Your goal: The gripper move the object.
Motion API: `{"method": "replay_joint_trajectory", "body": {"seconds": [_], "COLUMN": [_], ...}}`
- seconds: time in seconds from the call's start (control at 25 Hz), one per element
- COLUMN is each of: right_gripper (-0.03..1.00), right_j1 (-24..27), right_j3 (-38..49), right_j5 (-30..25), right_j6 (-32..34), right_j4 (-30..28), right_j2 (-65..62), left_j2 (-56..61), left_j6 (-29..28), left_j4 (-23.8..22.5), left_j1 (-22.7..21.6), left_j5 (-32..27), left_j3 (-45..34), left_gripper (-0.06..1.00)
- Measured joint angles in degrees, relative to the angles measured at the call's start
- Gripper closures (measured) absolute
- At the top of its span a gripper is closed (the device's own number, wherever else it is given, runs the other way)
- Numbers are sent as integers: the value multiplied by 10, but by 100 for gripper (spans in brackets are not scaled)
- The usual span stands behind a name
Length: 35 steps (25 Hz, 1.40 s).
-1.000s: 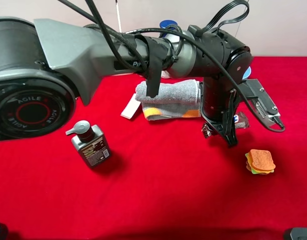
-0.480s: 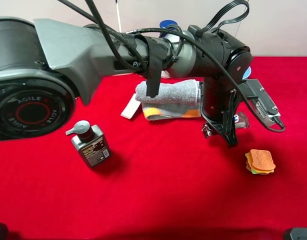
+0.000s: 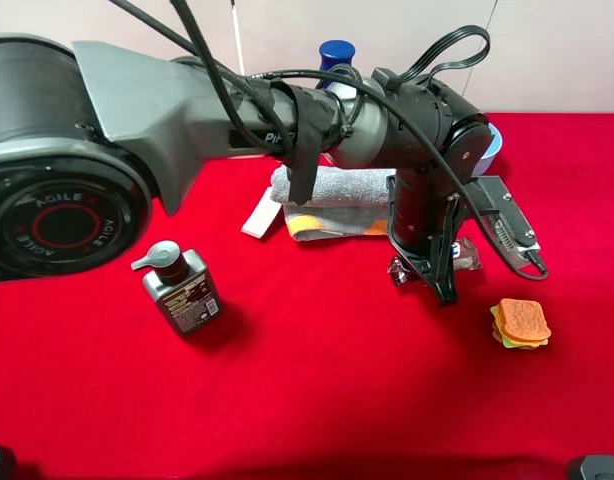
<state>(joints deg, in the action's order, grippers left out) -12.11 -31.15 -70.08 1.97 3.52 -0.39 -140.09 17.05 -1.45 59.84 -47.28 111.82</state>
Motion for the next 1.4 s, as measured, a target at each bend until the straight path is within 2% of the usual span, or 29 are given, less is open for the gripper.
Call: {"method": "replay_joint_trajectory", "body": {"seconds": [0.4, 1.4], "right_gripper": [27, 27], "right_j1": [0, 0], "right_j3": [0, 0], "right_j5": [0, 0], "right_j6": [0, 0], "right_j4": [0, 0], "right_j2": [0, 0], "left_j2": [0, 0], "left_j6": [0, 0], "left_j4": [0, 14], "left_j1": [0, 0], "left_j5": [-8, -92], "left_j3": [-6, -6], "left_gripper": [71, 72]}}
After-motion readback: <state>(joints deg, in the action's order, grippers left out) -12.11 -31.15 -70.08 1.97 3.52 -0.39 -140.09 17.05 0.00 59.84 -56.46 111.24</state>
